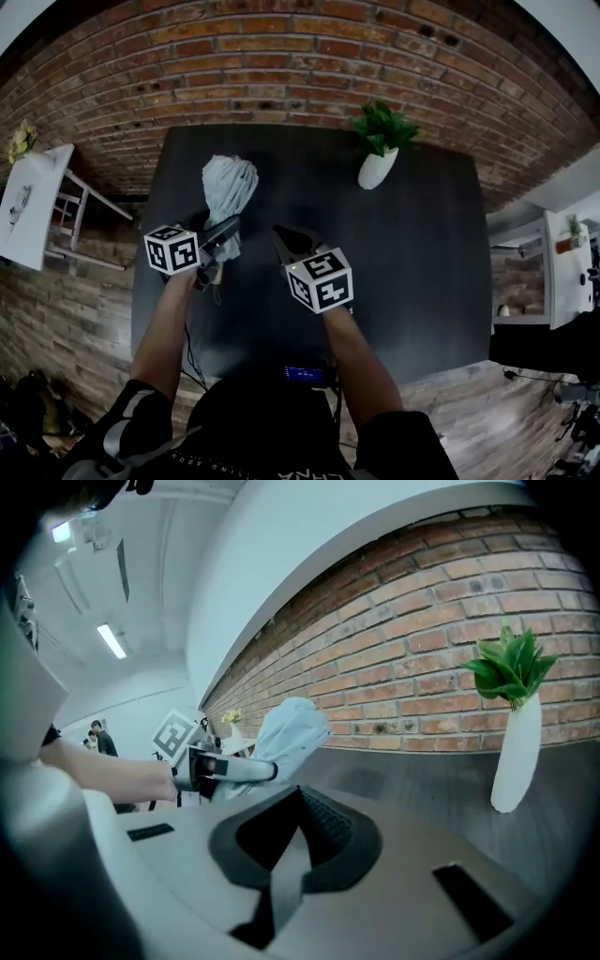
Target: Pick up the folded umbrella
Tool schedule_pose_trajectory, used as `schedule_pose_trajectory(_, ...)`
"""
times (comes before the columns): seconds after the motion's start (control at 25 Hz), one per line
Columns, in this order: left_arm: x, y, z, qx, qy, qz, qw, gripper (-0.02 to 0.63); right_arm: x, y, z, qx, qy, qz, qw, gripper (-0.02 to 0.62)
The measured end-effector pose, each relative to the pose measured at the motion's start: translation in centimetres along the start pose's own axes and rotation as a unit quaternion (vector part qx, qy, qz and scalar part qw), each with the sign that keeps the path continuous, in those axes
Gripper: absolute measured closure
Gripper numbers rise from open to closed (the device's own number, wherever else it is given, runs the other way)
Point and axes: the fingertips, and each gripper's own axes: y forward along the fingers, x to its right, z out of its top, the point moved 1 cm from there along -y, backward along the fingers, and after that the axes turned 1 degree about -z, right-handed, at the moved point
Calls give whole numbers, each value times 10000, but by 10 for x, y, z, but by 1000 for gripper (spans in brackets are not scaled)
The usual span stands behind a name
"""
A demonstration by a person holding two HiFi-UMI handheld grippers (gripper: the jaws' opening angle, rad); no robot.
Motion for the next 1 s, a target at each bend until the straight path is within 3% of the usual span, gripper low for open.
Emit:
schedule_pose_trajectory(0.24,54,-42,15,708,284,-373,9964,298,-17,-30,6,182,-115,-11,9998,588)
schedule_pose_trajectory(0.48,97,-76,3,1267,382,-650,9891,298,-32,-65,-4,268,-220,-68,9994,588)
schedule_pose_trajectory(1.0,157,-115,-47,1620,187,-1086,9806,298,-51,-116,-41,365,-186,-199,9990,588)
